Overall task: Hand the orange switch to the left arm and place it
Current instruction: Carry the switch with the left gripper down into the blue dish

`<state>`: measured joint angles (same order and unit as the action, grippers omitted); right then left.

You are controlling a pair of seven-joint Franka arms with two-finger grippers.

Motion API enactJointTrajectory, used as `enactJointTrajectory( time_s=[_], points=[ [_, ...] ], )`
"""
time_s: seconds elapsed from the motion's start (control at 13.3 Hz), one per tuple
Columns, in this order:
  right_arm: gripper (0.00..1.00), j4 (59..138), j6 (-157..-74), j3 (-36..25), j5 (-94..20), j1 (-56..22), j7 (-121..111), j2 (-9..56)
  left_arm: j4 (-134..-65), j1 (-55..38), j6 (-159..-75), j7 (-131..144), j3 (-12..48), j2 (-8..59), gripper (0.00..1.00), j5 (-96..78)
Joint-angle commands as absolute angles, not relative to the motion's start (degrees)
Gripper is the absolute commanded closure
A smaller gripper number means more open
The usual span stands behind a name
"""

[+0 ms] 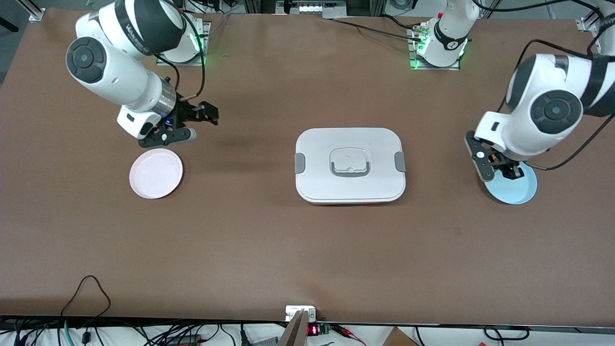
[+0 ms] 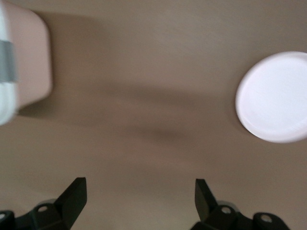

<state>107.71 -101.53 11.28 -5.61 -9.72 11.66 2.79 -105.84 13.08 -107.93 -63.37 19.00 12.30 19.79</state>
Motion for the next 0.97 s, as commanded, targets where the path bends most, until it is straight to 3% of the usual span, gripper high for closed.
enactJointTrajectory(
  time_s=[0.0,0.15,0.45,0.67,0.9],
  points=[
    [0.00,101.89,-94.23,7.76,3.74,-8.88,12.93,2.63,-111.77,21.49,-118.17,-75.01,19.60,12.48,0.77,21.44],
    [0.00,97.06,-94.31,3.27,5.45,-7.39,11.61,4.04,-114.68,25.82,-124.07,-80.92,19.60,13.88,0.77,21.45],
    [0.00,92.73,-91.68,2.46,5.97,-4.31,8.27,3.61,-116.10,32.77,-134.71,-88.04,19.60,19.94,0.77,21.62],
    [0.00,94.73,-93.76,1.93,6.33,-1.68,0.18,3.25,-116.10,35.85,-141.57,-92.18,19.60,25.82,0.78,21.62],
    [0.00,103.41,-101.75,1.85,5.02,-1.06,0.26,-1.12,-116.02,38.76,-145.10,-95.98,19.69,29.17,0.78,21.62]
  ],
)
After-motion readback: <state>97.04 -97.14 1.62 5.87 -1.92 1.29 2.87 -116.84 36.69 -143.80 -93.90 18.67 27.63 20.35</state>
